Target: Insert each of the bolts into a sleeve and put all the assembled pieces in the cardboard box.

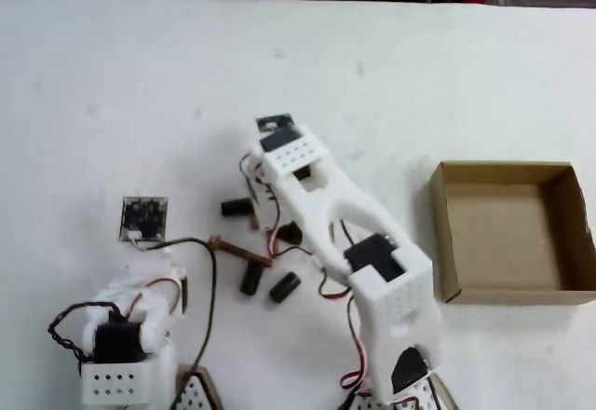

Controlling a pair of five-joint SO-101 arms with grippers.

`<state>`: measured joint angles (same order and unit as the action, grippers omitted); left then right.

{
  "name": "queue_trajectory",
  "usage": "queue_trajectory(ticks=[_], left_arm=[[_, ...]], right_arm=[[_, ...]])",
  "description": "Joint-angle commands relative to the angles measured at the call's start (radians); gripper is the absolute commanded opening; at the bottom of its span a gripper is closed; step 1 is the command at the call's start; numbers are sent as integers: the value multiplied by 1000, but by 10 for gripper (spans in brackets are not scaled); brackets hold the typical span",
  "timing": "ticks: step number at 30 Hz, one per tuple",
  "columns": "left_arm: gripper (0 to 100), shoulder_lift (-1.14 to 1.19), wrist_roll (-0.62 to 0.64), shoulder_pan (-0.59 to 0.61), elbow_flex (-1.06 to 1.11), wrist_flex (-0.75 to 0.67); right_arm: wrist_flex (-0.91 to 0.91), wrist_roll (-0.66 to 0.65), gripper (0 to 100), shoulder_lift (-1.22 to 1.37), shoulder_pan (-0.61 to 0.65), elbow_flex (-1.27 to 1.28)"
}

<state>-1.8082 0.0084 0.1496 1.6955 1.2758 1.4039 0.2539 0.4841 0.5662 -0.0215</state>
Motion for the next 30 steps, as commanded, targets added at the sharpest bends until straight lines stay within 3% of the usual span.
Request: queue_trajectory(ticks=[1,5,18,24,30], left_arm=[[24,-8,5,-10,-2,8],[24,-8,5,-10,-2,8],[24,-8,5,-10,-2,8],[24,-8,5,-10,-2,8],[24,-8,5,-10,-2,8]], right_arm=[[-2,-57,86,-8,-53,-12],[-2,-164,20,-10,-94,-14],[-8,-608,22,-10,-107,-26],[45,-623,19,-10,-113,-114],[260,-658,17,-10,-114,-333]])
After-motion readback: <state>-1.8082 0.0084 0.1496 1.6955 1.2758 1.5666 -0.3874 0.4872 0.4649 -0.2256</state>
